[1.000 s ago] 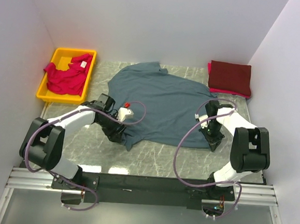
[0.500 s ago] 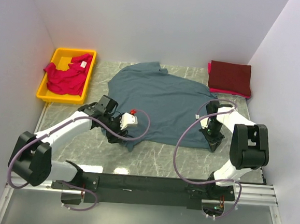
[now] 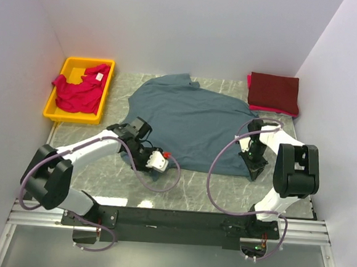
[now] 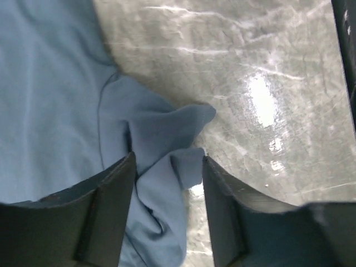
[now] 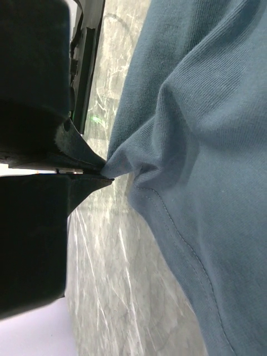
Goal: Fold and stack the t-shirts
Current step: Flatten the tshirt out
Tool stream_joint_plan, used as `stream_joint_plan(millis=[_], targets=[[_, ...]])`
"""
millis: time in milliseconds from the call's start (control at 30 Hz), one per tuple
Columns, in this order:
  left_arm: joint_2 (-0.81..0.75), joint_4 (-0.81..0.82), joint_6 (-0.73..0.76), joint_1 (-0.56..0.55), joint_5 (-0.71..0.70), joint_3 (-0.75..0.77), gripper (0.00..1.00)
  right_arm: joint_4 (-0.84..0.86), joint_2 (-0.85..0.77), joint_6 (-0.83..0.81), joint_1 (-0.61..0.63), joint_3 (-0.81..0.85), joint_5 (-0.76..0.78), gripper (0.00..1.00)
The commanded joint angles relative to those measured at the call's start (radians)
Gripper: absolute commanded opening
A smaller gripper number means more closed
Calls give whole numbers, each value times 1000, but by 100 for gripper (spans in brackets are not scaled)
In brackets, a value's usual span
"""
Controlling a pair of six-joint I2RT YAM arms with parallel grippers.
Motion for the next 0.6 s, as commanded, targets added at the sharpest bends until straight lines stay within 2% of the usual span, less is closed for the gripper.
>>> stream_joint_plan(millis=[0, 167, 233, 367, 500, 567], targets=[[37, 15, 100, -27, -36, 10, 55, -17, 2, -7, -11, 44, -2, 0], [40, 5, 117, -29, -102, -24, 33, -28, 3, -10, -10, 58, -2, 0], [-1, -14, 141, -29, -124, -49, 29, -32, 3, -10, -10, 64, -2, 0], [-91, -128, 158, -27, -113, -69, 9, -31, 0, -16, -31, 66, 12, 0], [-248, -244, 161, -21, -98, -73, 1, -16, -4, -33, -45, 40, 44, 0], [-300, -302, 178, -20, -111, -84, 1, 0, -9, -50, -56, 19, 80, 0]])
